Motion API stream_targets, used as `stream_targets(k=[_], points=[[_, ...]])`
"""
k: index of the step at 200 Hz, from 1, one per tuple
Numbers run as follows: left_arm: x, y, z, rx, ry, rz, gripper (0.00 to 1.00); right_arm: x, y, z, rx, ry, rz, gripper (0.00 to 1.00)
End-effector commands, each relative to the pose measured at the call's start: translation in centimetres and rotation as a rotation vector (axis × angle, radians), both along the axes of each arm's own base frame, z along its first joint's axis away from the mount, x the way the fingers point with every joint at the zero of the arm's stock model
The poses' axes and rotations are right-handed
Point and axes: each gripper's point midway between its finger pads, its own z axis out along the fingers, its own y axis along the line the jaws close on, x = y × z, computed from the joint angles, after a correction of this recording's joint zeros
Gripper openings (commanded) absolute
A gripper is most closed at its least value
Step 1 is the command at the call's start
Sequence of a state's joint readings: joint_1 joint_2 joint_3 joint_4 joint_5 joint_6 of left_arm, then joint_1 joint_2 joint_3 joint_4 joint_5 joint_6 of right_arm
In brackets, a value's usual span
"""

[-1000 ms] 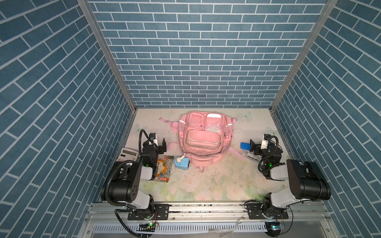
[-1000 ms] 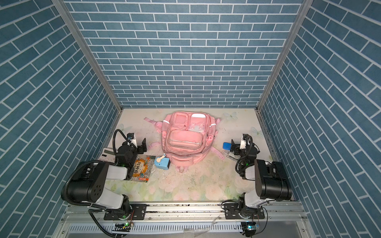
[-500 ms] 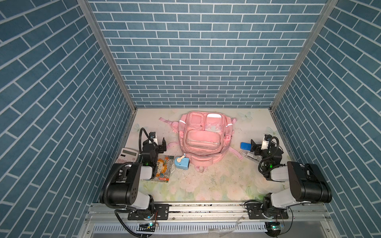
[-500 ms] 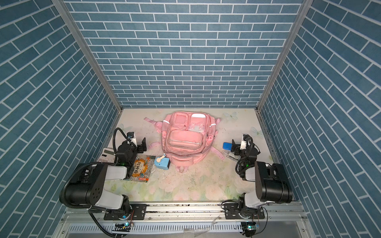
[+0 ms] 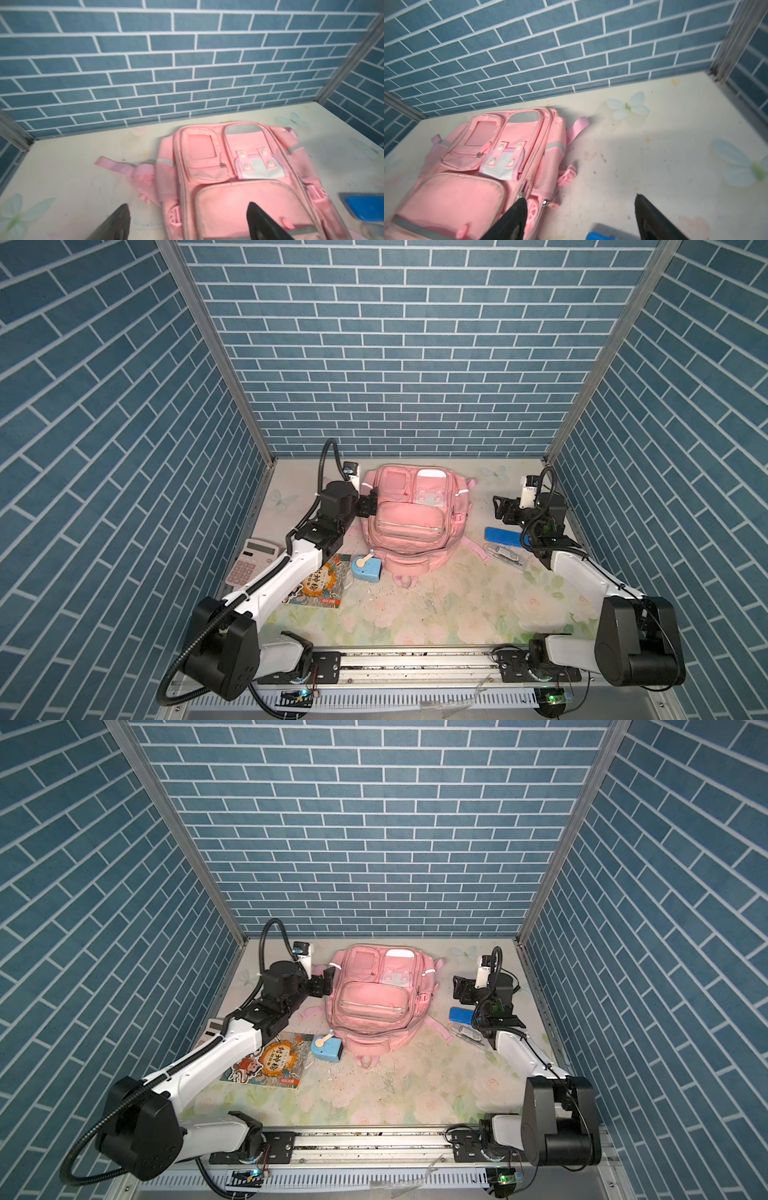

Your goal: Pack the student bag

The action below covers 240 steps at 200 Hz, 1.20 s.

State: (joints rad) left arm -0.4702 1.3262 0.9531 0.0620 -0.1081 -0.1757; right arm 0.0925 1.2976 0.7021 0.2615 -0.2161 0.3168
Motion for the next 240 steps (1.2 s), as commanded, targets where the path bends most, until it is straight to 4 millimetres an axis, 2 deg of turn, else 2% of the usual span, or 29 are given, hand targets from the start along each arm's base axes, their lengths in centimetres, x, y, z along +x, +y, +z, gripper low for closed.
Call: stream_targets(k=[1,37,64,100,113,136,152,168,188,240], points=[[-1.6,-1.7,-3.1,-0.014,0.207,0.031,0.88,-2.9,2.9,-4.0,0.182,0.27,0.004,0.81],[-2.6,-6.3,-3.3,-0.006,0.273,-0.024,0.88,-5.3,5.9,-7.0,0.255,0.413,0.023,0.81],[-2.8,-8.7,-3.4,-0.007,0.31,-0.051,0.88,-6.3,7.9,-8.8,0.279,0.456,0.06,0.81],[-2.5,-9.8,-3.7,-0.027,0.372,-0.035,0.88,-6.9,10.3,-10.6,0.354,0.509,0.129,0.77],[-2.5,-10.2,-3.9,-0.023,0.384,-0.036,0.88,-7.1,11.6,-10.4,0.378,0.498,0.198,0.74],[-2.1,-11.3,-3.4,0.011,0.369,-0.067,0.88,-7.9,14.9,-8.2,0.441,0.429,0.397,0.72],[-1.4,-11.4,-2.7,0.029,0.355,-0.053,0.88,-8.6,16.0,-7.1,0.441,0.397,0.482,0.71],[-0.9,-12.0,-2.4,0.027,0.355,-0.061,0.88,-8.7,15.3,-7.0,0.389,0.382,0.465,0.71],[-0.7,-13.4,-2.8,0.041,0.366,-0.082,0.88,-8.3,12.9,-6.8,0.285,0.344,0.349,0.73],[-1.3,-18.2,-8.0,0.178,0.469,-0.156,0.88,-7.2,5.9,-3.5,0.236,0.199,0.066,0.72]])
